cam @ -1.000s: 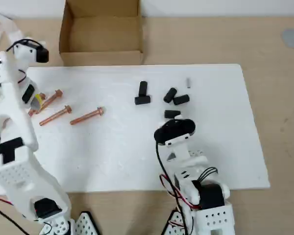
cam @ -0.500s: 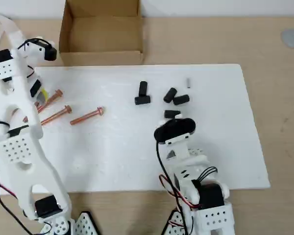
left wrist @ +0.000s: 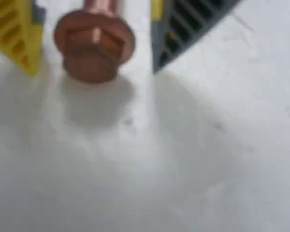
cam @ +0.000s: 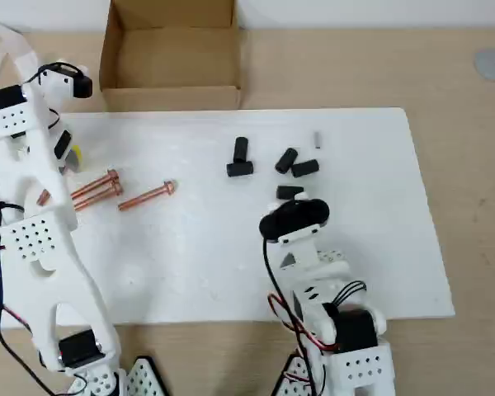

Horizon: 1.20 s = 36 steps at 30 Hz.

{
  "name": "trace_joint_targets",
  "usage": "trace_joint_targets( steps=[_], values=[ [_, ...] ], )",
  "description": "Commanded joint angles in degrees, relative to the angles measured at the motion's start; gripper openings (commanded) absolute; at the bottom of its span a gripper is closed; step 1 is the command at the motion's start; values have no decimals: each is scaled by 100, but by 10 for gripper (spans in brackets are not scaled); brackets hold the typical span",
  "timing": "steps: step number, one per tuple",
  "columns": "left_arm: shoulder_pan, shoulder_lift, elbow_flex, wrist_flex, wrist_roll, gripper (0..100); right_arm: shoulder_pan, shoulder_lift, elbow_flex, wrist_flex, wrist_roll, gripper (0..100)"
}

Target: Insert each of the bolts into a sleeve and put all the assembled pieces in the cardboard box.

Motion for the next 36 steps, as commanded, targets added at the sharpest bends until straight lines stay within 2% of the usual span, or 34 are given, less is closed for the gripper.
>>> trace_joint_targets(
  steps=[1,5,7,19,24,29,36],
  values=[
    [35,145,-132,26,193,143,-92,-637,13,-132,-53,10],
    [70,154,-132,545,176,48,-92,-637,13,-132,-53,10],
    [53,154,-132,695,185,34,-92,-637,13,-132,-53,10],
    [-26,154,721,826,343,38,-92,-637,13,-132,-53,10],
    [-70,101,651,826,352,130,-92,-637,13,-132,-53,10],
    [-53,101,237,835,316,143,-92,-637,13,-132,-53,12],
    [-114,101,176,941,-387,143,-92,-637,13,-132,-53,12]
  ],
)
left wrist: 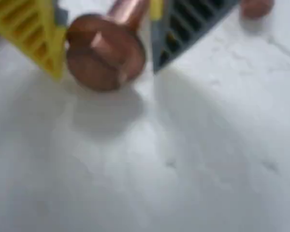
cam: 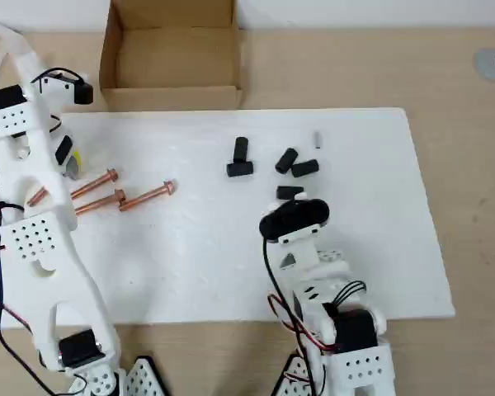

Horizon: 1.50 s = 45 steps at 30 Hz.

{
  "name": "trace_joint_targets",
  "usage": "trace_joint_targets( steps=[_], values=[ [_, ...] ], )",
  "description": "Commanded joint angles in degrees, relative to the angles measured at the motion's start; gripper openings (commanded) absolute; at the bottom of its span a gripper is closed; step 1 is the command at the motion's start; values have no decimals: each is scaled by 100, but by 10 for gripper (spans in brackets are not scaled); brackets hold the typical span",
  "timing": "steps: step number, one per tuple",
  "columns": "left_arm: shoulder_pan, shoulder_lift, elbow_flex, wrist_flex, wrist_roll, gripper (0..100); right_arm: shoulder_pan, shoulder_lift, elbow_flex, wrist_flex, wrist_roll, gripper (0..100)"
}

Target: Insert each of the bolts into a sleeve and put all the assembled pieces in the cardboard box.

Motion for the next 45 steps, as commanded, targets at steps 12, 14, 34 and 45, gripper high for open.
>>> trace_joint_targets(
  steps=[12,14,34,45],
  values=[
    [-598,-171,193,202,-1758,143,-92,-637,13,-132,-53,12],
    [-695,-286,378,202,-1837,143,-92,-637,13,-132,-53,12],
    [-404,-409,985,193,-1758,12,-92,-637,13,-132,-53,10],
    [-431,-585,466,185,-888,13,-84,-629,40,-308,-26,10]
  ],
)
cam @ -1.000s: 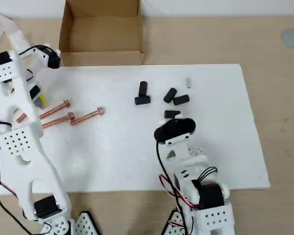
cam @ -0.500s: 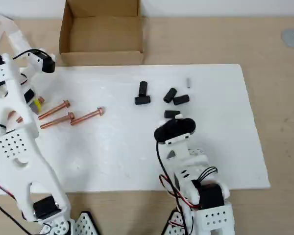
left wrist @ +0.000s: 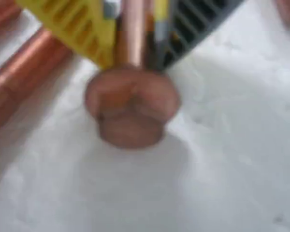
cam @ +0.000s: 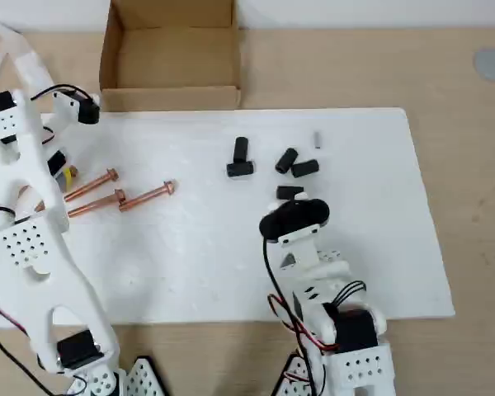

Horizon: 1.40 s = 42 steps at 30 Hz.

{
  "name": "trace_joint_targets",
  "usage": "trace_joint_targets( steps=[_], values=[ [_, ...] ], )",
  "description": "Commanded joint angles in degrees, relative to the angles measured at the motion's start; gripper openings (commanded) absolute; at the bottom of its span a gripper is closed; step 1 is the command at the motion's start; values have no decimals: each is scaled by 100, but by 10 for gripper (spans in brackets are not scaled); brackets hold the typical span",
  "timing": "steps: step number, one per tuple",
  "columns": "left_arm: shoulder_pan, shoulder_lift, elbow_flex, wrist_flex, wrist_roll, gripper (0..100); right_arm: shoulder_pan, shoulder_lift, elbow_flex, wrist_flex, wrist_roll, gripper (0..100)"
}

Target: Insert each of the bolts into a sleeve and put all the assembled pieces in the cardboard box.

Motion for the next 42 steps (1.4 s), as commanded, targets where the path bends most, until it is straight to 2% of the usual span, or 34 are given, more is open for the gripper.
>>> trace_joint_targets(
  steps=[1,5,9,14,21,23,25,30,35,42],
  values=[
    [-158,-233,-510,26,633,13,-22,-629,92,-422,9,10],
    [-149,-813,-747,35,1371,13,215,-629,110,-985,255,10],
    [-149,-1736,-659,44,2356,12,215,-514,75,-738,220,12],
    [-149,-3310,404,44,3086,11,207,365,-787,-695,211,12],
    [97,-6246,3288,18,3560,12,180,3512,-3758,-563,193,12],
    [149,-7064,4009,-114,3622,12,171,4611,-4708,-431,-97,12],
    [185,-7864,4695,-387,3824,12,136,5675,-5560,-281,-396,12],
    [176,-9701,6576,-1389,4448,12,-593,7969,-7125,-167,-642,12],
    [141,-11108,8220,-2251,5011,10,-1051,9859,-8549,-167,-229,12],
    [141,-12637,9319,-2813,5442,9,-936,11767,-10404,-123,343,12]
  ],
)
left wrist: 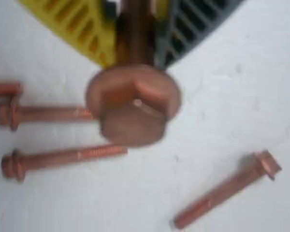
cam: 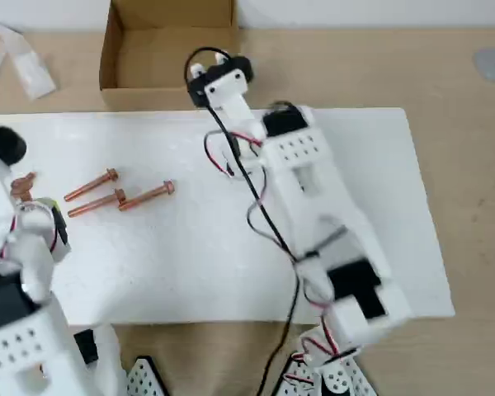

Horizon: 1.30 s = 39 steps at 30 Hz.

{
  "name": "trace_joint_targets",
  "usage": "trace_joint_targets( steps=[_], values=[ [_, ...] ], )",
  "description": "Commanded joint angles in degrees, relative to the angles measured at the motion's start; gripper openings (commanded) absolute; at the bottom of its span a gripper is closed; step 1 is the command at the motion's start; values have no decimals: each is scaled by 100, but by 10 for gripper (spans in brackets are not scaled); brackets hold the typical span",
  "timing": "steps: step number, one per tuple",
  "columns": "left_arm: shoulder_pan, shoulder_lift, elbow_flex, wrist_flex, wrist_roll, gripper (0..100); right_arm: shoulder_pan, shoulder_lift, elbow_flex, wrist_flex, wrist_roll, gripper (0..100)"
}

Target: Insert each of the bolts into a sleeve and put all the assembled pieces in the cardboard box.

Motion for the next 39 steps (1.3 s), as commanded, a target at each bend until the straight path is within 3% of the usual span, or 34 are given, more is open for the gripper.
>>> trace_joint_targets(
  steps=[1,15,22,39],
  values=[
    [35,-804,325,-299,141,9,13,690,-1138,26,105,12],
    [26,-2862,1574,-668,255,9,40,2536,-3512,941,-1538,14],
    [26,-3108,1635,-668,255,9,154,2563,-4409,1688,-1582,121],
    [18,-3116,1591,-651,255,5,752,2642,-4312,2479,-1574,120]
  ],
)
